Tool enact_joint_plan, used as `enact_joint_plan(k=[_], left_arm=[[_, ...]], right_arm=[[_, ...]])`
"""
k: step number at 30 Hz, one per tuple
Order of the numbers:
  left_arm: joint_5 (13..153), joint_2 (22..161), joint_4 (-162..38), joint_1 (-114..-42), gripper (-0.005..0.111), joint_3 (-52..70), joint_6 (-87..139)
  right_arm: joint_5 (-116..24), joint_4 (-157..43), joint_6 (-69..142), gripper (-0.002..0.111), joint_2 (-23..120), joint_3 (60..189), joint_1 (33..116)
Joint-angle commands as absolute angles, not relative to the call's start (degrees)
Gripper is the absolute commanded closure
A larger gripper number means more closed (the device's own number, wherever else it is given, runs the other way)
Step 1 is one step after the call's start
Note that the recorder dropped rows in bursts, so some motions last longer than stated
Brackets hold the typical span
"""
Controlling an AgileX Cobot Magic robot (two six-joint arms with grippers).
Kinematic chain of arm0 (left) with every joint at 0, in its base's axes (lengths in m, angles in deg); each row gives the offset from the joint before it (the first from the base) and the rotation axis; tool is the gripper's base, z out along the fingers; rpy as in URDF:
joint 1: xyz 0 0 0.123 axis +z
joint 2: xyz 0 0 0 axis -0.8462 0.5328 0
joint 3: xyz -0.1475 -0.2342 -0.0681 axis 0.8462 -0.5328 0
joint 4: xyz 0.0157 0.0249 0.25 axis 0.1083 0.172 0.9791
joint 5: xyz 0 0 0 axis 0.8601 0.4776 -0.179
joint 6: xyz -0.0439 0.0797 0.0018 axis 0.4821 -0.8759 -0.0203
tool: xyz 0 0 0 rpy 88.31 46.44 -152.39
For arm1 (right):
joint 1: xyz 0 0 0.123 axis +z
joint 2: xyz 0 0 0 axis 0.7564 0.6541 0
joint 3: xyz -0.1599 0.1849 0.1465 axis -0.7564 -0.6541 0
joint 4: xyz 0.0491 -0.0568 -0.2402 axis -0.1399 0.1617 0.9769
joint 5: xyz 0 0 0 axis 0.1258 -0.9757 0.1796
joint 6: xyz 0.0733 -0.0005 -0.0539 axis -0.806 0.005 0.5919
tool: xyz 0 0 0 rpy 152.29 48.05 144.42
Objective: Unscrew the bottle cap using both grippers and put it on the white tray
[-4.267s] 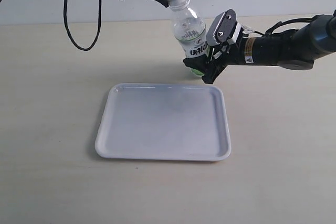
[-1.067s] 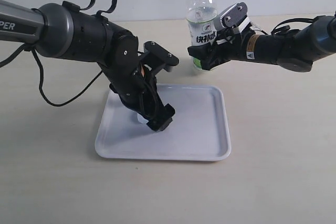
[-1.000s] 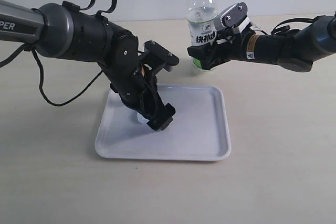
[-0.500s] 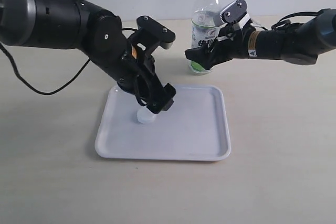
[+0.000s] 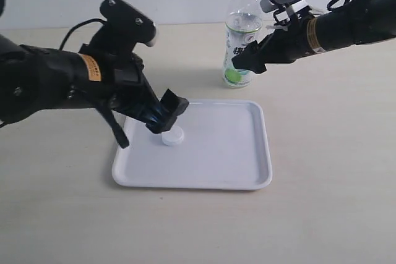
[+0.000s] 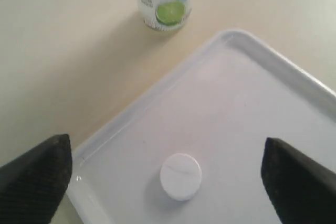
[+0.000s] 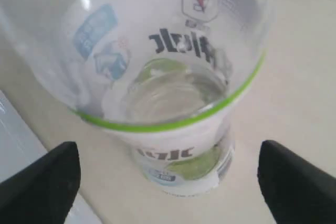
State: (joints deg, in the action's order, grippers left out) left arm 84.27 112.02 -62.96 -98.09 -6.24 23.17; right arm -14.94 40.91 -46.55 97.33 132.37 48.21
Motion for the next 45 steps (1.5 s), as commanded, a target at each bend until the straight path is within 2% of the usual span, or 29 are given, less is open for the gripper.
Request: enact_joint_plan(k=[1, 9, 13, 19, 23, 25, 27, 29, 31, 33, 36, 45], left_arm=[[95.3, 105.1, -63.3, -98.4, 0.014, -13.3, 22.9], [116.8, 93.7, -63.3, -98.4, 0.014, -29.3, 22.9], [121.5, 88.1, -63.3, -98.4, 0.014, -34.7, 23.3], [122.1, 76.4, -63.3, -98.4, 0.014, -39.7, 26.1], [120.8, 66.1, -63.3, -98.4, 0.014, -42.7, 28.2], [119.7, 61.6, -62.9, -98.4, 0.014, -43.6, 29.1], [116.3, 57.0, -61.7, -98.4, 0.014, -44.3, 29.2], [110.5, 53.0, -61.7, -98.4, 0.022, -44.5, 29.2], [105.2, 49.8, -61.7, -98.4, 0.040, -44.5, 29.2], [100.8, 47.2, -61.7, -98.4, 0.062, -44.5, 29.2], [97.9, 43.7, -61.7, -98.4, 0.104, -44.5, 29.2], [94.6, 40.3, -61.7, -98.4, 0.105, -44.5, 24.3]], right_arm=[[-15.7, 42.8, -50.2, 0.022, 95.1, 129.7, 46.9], [-17.0, 42.8, -50.1, 0.022, 89.4, 123.5, 41.3], [-15.5, 42.8, -50.1, 0.022, 84.7, 119.6, 39.7], [-14.5, 42.8, -50.9, 0.031, 78.1, 115.0, 39.7], [-14.5, 42.8, -53.8, 0.043, 76.4, 112.9, 39.7], [-14.5, 42.8, -55.6, 0.055, 76.1, 112.3, 39.7], [-14.5, 42.8, -57.3, 0.072, 76.1, 111.9, 39.7], [-14.3, 42.8, -57.7, 0.091, 76.1, 111.8, 39.7], [-14.3, 42.1, -57.7, 0.106, 76.1, 111.8, 39.8], [-14.3, 41.4, -59.5, 0.108, 76.1, 111.8, 39.8], [-14.8, 41.4, -61.0, 0.108, 76.1, 111.8, 39.8], [-14.8, 41.4, -61.0, 0.108, 76.1, 111.8, 39.8]])
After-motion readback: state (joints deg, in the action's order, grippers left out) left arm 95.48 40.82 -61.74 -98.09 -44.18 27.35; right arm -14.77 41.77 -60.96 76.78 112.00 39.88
